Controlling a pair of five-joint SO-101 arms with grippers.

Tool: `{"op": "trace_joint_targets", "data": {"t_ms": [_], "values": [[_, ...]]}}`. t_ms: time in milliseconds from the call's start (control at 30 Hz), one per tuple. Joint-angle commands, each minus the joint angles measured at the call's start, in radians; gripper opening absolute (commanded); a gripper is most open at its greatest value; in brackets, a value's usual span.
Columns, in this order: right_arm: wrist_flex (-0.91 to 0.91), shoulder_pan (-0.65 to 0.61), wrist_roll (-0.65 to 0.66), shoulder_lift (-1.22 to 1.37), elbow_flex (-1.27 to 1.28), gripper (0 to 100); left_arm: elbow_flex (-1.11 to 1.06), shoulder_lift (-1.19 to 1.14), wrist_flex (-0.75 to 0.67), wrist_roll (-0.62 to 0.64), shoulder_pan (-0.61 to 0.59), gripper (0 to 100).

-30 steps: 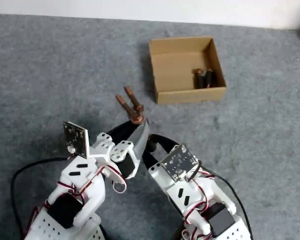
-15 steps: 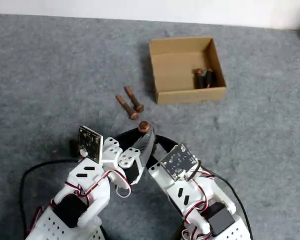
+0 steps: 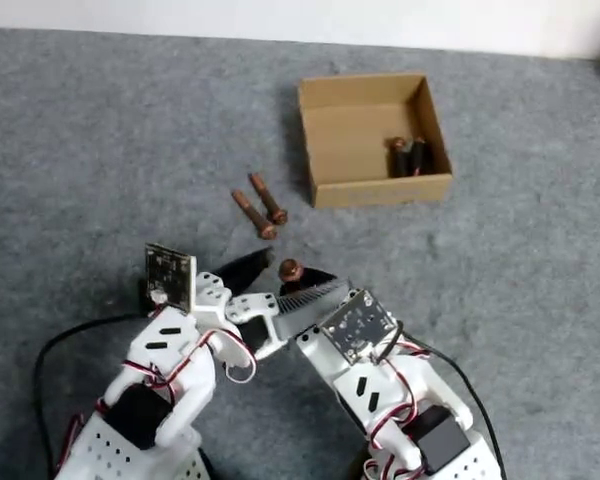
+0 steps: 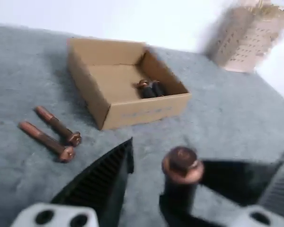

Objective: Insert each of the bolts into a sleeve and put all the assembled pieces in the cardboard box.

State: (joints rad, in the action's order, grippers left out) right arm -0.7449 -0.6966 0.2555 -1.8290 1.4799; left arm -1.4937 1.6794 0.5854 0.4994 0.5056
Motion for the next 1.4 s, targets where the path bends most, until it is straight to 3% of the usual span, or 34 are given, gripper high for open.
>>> {"op": "trace_joint_targets", "data": {"t_ms": [0, 133, 333, 400, 500, 767, 933, 1100, 1367], "values": [[0.041, 0.008, 0.011, -0.01, -0.008, 0.5, 0.007, 0.007, -0.087, 0.092, -0.159, 39], [0.074, 0.008, 0.011, -0.01, 0.008, 0.5, 0.007, 0.007, -0.129, 0.161, -0.257, 30], [0.147, 0.008, 0.011, -0.01, 0.079, 0.5, 0.01, 0.007, -0.13, 0.124, -0.26, 0], [0.147, 0.01, 0.011, -0.01, 0.081, 0.5, 0.002, 0.005, -0.13, 0.084, -0.257, 3], [0.154, 0.05, 0.006, -0.01, 0.081, 0.5, -0.025, -0.002, -0.152, 0.054, -0.262, 0], [0.216, 0.223, 0.012, 0.074, 0.053, 0.5, -0.189, -0.004, -0.428, -0.018, -0.314, 1], [0.292, 0.354, 0.012, 0.481, -0.254, 0.5, -0.196, -0.004, -0.439, -0.018, -0.358, 1], [0.305, 0.424, 0.012, 1.098, -0.782, 0.5, -0.199, -0.004, -0.437, -0.021, -0.371, 1], [0.038, 0.504, 0.008, 1.992, -1.666, 0.5, -0.209, -0.004, -0.437, -0.025, -0.371, 1]]}}
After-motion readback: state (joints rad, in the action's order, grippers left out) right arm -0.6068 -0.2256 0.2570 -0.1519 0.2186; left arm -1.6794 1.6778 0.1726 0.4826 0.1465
